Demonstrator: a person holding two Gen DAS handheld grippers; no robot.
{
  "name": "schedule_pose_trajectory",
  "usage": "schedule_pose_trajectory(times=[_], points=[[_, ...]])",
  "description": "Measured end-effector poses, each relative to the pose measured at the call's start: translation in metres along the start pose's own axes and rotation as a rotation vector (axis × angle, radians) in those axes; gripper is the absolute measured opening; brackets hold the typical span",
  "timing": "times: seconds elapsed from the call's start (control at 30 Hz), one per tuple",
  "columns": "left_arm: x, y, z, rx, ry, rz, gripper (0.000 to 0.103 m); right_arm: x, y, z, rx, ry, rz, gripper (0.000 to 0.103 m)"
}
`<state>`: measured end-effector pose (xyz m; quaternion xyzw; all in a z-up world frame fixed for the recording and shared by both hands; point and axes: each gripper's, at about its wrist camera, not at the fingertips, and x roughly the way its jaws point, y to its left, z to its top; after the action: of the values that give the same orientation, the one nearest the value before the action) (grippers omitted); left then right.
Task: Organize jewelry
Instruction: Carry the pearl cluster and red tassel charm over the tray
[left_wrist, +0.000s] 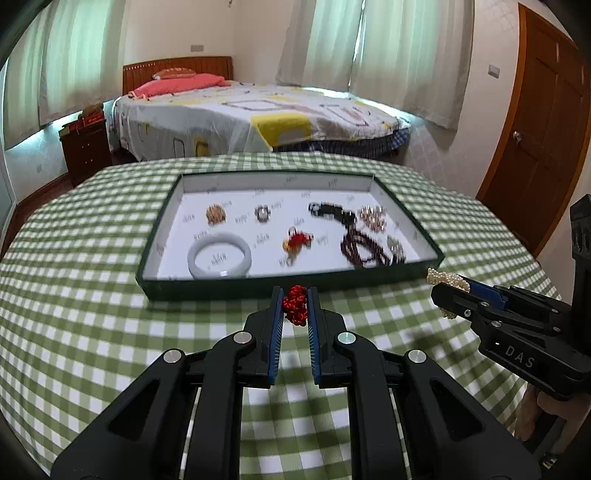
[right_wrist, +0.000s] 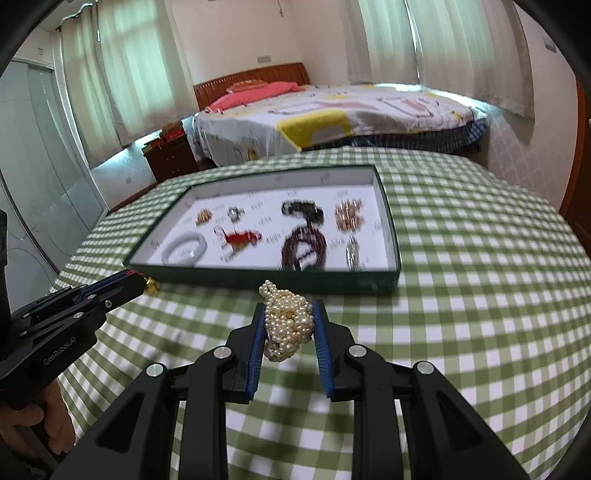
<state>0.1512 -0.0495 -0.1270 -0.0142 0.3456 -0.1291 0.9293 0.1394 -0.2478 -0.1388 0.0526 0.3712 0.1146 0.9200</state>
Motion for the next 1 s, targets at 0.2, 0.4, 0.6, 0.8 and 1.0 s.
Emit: schedule_pose_trajectory(times=[0.2,0.4,0.6,0.8,1.0], points=[[-0.006,0.006,0.025,0.002,-0.053,0.005,0.013,-0.002,0.007,0.028,-0.023,-0.055,0.005,0.026],[-0.001,0.009,0.057,0.016,-0.113,0.013,0.013,0.003,0.011,0.061,-0.049,-0.114,-0.005,0.026],[0.015,0.016,0.081,0.021,-0.140,0.029,0.013,0.018,0.010,0.095,-0.066,-0.154,-0.023,0.026],[0.040,0.026,0.101,0.018,-0.137,0.054,0.013,0.041,0.010,0.115,-0.087,-0.154,-0.047,0.026],[0.077,0.039,0.111,0.007,-0.094,0.081,0.013,0.079,0.002,0.127,-0.095,-0.109,-0.071,0.026]])
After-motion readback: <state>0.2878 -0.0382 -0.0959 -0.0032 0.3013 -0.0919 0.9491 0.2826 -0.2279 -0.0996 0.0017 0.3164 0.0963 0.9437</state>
